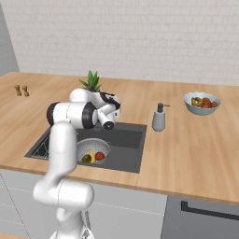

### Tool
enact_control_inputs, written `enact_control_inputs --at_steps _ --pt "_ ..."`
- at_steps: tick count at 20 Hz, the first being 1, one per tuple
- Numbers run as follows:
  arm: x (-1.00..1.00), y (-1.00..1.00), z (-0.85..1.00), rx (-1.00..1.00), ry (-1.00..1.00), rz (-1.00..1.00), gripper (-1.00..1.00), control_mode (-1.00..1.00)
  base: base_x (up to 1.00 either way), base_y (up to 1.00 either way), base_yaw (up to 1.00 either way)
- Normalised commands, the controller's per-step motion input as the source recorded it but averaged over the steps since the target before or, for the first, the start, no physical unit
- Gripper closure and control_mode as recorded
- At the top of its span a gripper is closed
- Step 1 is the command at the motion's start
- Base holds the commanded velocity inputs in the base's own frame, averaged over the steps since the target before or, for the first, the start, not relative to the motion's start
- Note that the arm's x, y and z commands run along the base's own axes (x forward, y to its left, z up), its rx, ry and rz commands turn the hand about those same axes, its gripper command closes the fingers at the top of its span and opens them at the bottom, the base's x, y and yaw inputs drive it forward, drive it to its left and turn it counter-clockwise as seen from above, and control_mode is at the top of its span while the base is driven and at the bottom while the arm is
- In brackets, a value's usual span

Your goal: Put the colander in the sink, put the banana, kiwi, apple in the colander, and turn on the sink faucet and pour water over the colander.

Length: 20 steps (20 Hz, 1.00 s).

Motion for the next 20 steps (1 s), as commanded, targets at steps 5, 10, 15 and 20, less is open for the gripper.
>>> enact_control_inputs --at_steps 5,10,15,20 --pt "-0.15 -0.74 -0.1 0.0 0.0 -0.01 1.0 -1.0 0.0 0.0 0.0" --pt "-0.14 -0.74 -0.1 0.0 0.0 0.0 1.0 -1.0 0.0 0.0 0.0" --pt "-0.13 -0.74 -0.11 0.0 0.01 0.0 1.0 -1.0 0.0 0.0 0.0" --pt "-0.11 -0.63 -0.09 0.0 0.0 0.0 1.0 -1.0 0.0 0.0 0.0"
